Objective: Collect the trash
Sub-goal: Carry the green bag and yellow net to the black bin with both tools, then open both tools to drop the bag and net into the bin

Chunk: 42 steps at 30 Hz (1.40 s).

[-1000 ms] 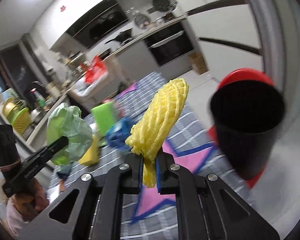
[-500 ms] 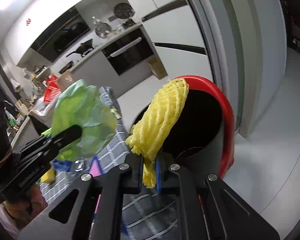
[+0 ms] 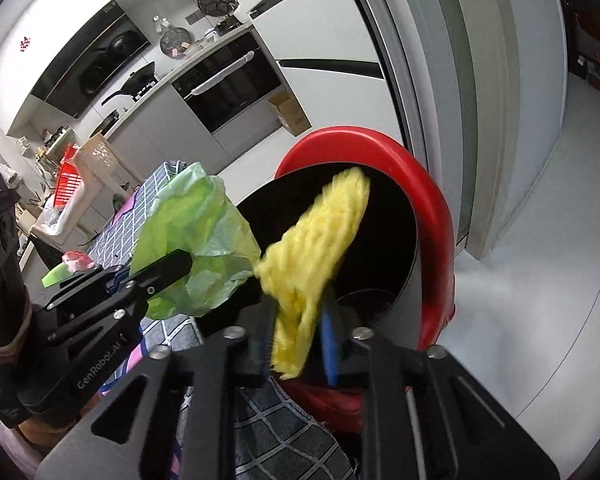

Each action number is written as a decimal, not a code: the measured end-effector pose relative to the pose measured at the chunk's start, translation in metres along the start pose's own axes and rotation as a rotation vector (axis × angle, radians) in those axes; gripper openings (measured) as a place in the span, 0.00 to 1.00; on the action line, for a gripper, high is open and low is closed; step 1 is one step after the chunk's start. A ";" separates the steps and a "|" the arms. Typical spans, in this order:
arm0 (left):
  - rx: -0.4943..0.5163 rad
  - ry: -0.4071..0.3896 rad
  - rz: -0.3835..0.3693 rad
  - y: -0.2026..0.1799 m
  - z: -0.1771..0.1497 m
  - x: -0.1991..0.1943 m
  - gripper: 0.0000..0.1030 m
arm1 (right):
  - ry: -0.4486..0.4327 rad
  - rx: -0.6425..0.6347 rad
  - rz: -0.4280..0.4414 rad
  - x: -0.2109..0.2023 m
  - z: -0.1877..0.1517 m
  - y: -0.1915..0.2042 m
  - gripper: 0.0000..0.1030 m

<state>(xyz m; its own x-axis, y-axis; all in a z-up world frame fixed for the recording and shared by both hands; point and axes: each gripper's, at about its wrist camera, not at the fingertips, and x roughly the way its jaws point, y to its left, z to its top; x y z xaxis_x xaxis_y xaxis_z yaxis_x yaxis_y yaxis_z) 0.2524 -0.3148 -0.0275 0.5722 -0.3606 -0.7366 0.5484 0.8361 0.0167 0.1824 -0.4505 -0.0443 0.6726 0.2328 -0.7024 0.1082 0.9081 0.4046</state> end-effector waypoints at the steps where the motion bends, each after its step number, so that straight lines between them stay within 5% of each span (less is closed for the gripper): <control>1: 0.000 -0.004 0.004 0.001 0.001 0.001 0.99 | -0.005 0.005 0.001 -0.001 0.000 -0.001 0.31; 13: -0.049 -0.122 0.064 0.005 0.001 -0.039 1.00 | -0.070 0.064 0.000 -0.028 -0.004 -0.008 0.43; 15: -0.058 -0.150 0.079 0.008 -0.005 -0.057 1.00 | -0.079 0.059 0.002 -0.035 -0.008 -0.004 0.51; 21: -0.095 -0.194 0.106 0.033 -0.047 -0.109 1.00 | -0.148 0.051 0.055 -0.056 -0.021 0.017 1.00; 24: -0.136 -0.157 0.132 0.053 -0.074 -0.128 1.00 | -0.172 0.017 0.092 -0.064 -0.029 0.038 1.00; 29: -0.240 -0.136 0.243 0.095 -0.121 -0.158 1.00 | -0.027 -0.098 0.126 -0.052 -0.046 0.084 1.00; 37: -0.480 -0.064 0.462 0.189 -0.196 -0.188 1.00 | 0.088 -0.208 0.147 -0.025 -0.078 0.148 1.00; 42: -0.632 -0.051 0.507 0.239 -0.228 -0.194 1.00 | 0.130 -0.277 0.163 -0.011 -0.088 0.193 1.00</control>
<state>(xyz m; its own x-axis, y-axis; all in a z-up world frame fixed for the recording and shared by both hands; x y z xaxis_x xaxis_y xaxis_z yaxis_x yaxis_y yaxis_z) 0.1334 0.0498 -0.0345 0.6939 0.1188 -0.7102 -0.2241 0.9730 -0.0561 0.1313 -0.2471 -0.0100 0.5637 0.4085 -0.7179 -0.2078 0.9113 0.3554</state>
